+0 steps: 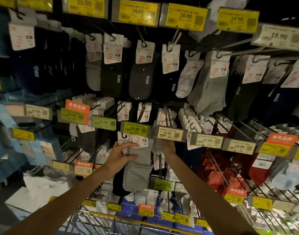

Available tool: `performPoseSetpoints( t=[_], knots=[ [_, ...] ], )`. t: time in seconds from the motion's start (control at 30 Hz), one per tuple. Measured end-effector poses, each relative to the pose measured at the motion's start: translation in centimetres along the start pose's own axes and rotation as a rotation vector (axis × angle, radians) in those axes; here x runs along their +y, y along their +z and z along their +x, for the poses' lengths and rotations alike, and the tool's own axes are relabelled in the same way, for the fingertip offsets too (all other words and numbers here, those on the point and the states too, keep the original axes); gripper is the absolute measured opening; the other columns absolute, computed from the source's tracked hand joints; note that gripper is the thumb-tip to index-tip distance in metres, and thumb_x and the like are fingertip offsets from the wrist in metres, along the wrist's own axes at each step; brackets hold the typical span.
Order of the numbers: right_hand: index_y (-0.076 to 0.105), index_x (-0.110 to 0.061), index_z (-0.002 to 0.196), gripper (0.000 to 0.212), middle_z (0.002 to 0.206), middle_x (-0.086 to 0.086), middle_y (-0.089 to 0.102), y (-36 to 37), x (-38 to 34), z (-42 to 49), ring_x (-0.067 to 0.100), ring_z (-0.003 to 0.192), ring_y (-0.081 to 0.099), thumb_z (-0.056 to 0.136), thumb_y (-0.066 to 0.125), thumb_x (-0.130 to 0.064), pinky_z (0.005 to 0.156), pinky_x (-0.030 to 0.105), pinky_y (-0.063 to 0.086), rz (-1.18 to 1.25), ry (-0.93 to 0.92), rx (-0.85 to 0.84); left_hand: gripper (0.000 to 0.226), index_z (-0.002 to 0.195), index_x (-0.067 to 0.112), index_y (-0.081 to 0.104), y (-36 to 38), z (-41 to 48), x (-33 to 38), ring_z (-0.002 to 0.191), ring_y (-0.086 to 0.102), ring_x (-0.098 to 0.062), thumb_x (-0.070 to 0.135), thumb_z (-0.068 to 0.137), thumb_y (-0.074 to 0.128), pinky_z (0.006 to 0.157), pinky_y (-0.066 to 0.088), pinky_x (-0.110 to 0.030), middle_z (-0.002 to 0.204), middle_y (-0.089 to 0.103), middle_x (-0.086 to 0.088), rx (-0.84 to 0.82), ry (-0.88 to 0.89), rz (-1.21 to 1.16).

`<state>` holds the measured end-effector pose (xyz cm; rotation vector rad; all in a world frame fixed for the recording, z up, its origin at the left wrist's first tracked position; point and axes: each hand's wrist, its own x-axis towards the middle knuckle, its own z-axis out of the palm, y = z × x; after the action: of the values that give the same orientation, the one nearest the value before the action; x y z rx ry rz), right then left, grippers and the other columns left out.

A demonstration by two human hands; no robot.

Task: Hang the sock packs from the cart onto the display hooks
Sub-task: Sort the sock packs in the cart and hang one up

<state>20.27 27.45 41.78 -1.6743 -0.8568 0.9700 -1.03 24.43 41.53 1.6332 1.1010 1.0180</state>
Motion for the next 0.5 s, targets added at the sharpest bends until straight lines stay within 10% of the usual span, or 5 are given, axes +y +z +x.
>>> performPoseSetpoints(
  t=[0.13, 0.27, 0.5],
  knots=[
    [0.065, -0.007, 0.104, 0.017, 0.097, 0.009, 0.07, 0.7, 2.8, -4.3, 0.025, 0.088, 0.066, 0.099, 0.051, -0.015, 0.074, 0.033, 0.051, 0.22, -0.014, -0.053, 0.078, 0.133, 0.055, 0.048, 0.1, -0.1, 0.1, 0.136, 0.037, -0.016, 0.012, 0.076, 0.08, 0.111, 0.04, -0.038, 0.141, 0.04, 0.01, -0.106, -0.083, -0.114],
    [0.068, -0.011, 0.107, 0.027, 0.107, 0.006, 0.073, 0.1, 4.5, -7.1, 0.022, 0.099, 0.069, 0.097, 0.056, -0.034, 0.082, 0.034, 0.057, 0.295, -0.037, -0.188, 0.085, 0.134, 0.048, 0.038, 1.5, -0.5, 0.6, 0.115, 0.055, -0.003, -0.009, 0.081, 0.072, 0.082, 0.056, -0.022, 0.131, 0.051, 0.014, -0.129, -0.105, -0.278],
    [0.056, -0.016, 0.125, 0.046, 0.116, 0.003, 0.07, -1.9, 4.9, -8.0, 0.02, 0.103, 0.069, 0.085, 0.073, -0.03, 0.089, 0.038, 0.057, 0.345, -0.011, -0.274, 0.059, 0.125, 0.021, 0.058, 3.7, -1.2, 1.2, 0.12, 0.056, -0.02, -0.003, 0.075, 0.079, 0.075, 0.055, -0.016, 0.125, 0.057, 0.005, -0.138, -0.125, -0.261]
  ],
)
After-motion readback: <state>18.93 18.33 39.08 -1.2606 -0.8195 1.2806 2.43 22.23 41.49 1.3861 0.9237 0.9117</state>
